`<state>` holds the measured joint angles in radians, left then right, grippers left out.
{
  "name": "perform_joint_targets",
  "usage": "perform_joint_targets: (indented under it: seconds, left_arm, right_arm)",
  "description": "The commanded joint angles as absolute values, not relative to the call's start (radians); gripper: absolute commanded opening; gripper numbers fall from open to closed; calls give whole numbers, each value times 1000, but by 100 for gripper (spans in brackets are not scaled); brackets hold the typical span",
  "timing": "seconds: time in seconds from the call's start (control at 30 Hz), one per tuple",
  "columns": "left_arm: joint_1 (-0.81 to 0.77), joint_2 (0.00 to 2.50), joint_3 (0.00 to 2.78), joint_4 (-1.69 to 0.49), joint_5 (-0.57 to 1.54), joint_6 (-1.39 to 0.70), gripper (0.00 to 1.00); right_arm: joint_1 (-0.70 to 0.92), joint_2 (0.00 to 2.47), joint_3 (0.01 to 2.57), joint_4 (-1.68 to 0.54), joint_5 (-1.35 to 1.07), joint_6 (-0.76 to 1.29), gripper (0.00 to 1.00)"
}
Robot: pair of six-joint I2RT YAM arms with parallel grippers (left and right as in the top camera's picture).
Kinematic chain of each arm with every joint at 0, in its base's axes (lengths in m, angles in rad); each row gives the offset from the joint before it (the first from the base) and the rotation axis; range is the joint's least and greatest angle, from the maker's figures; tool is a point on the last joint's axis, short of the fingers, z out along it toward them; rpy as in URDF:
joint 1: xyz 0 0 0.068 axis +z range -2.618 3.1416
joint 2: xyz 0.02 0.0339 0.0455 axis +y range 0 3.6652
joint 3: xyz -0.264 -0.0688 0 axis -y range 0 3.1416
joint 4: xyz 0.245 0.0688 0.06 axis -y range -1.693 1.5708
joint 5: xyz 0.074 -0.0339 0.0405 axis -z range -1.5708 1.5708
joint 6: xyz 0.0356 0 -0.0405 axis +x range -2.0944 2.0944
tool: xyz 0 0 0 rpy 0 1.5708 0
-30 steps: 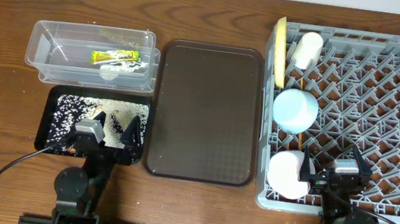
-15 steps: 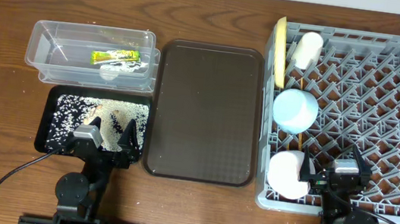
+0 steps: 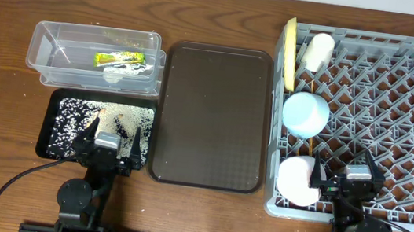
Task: Sort waste into correct bins and load items into the dishwasher rack
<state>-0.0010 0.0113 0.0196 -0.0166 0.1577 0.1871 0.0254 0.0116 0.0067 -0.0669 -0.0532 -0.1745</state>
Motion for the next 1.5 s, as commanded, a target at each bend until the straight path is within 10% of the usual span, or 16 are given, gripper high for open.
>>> perform_joint_targets:
  seconds: [0.0, 1.47]
  left_arm:
    - [2, 2, 4, -22, 171, 262, 92]
    - [-34, 1, 4, -71, -12, -212, 92]
  right_arm:
    - [10, 5, 5, -71, -53, -188, 99]
    - [10, 5, 5, -71, -53, -188, 99]
